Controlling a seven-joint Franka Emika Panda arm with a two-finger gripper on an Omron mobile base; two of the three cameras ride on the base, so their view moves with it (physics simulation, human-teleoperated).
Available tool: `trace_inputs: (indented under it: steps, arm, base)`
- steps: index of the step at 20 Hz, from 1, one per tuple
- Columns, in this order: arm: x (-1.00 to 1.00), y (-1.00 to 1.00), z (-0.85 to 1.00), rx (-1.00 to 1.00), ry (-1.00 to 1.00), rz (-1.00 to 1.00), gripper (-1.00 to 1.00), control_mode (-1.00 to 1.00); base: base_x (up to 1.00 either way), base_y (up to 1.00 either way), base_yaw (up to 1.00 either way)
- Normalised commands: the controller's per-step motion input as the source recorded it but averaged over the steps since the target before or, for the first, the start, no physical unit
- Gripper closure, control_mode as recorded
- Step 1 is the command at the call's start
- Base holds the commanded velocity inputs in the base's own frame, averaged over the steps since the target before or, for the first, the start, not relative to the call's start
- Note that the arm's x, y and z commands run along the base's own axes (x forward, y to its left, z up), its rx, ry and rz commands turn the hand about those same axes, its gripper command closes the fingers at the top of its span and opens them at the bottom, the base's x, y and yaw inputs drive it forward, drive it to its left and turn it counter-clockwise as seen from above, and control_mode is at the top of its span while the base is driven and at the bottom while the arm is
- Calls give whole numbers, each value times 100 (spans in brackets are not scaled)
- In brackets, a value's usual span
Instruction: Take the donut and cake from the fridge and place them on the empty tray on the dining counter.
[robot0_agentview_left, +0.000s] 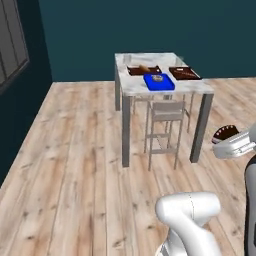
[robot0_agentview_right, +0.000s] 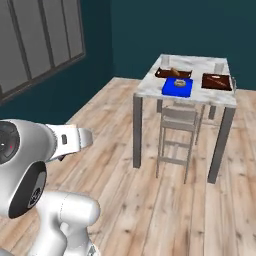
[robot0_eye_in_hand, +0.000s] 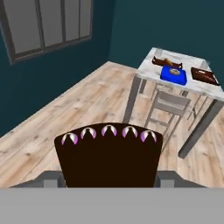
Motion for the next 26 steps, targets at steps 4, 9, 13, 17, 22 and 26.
trace_inputs:
  steps: [4, 9, 13, 17, 22, 26]
  arm:
    - [0, 0, 0, 0, 0, 0, 100, 100]
    - [0, 0, 0, 0, 0, 0, 100, 100]
    - [0, 0, 0, 0, 0, 0, 100, 100]
    - [0, 0, 0, 0, 0, 0, 100, 100]
    - [0, 0, 0, 0, 0, 0, 100, 100]
    - [0, 0, 0, 0, 0, 0, 100, 100]
  base:
    - [63, -59, -48]
    - [73, -52, -35]
    - [96, -8, -5]
    - [100, -1, 4]
    - [100, -1, 14]
    - [100, -10, 22]
